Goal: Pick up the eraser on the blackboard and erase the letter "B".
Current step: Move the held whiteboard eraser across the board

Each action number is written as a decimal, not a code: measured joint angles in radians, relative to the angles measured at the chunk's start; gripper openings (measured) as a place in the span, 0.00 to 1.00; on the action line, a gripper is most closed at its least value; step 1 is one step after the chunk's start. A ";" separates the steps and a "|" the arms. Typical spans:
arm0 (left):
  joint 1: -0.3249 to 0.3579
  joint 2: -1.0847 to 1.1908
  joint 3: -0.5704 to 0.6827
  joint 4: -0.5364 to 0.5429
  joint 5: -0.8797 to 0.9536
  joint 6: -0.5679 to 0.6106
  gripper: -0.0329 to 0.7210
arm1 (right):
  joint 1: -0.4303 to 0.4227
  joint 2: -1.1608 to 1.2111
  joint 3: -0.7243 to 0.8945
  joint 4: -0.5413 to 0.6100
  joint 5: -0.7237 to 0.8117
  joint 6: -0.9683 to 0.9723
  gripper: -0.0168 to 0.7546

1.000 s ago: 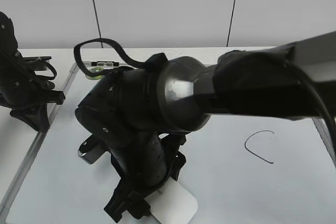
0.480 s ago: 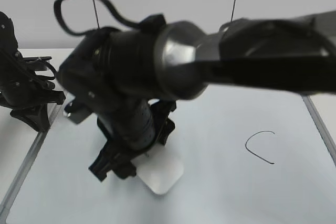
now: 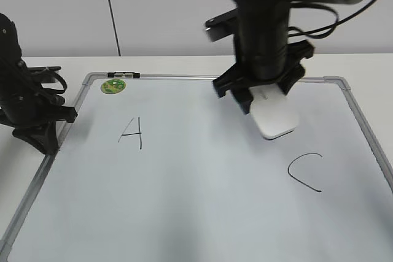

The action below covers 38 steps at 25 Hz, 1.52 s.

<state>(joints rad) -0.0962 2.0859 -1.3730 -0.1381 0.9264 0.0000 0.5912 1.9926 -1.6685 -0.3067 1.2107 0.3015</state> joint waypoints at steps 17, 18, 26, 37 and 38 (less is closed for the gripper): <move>0.000 0.000 0.000 0.000 0.004 0.000 0.10 | -0.518 -0.058 0.156 0.229 -0.001 -0.120 0.70; 0.000 0.000 0.000 0.000 0.004 0.000 0.10 | -0.534 -0.058 0.173 0.239 -0.007 -0.136 0.70; 0.000 0.000 0.000 0.000 0.004 0.000 0.10 | -0.575 -0.002 0.189 0.283 -0.049 -0.252 0.70; 0.000 0.000 0.000 -0.002 0.006 0.000 0.10 | -0.582 0.082 0.155 0.273 -0.044 -0.269 0.70; 0.000 0.000 0.000 -0.002 0.006 0.000 0.10 | -0.582 0.082 0.155 0.271 -0.044 -0.269 0.70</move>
<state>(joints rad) -0.0962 2.0859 -1.3730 -0.1400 0.9324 0.0000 0.0097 2.0745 -1.5131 -0.0362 1.1667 0.0325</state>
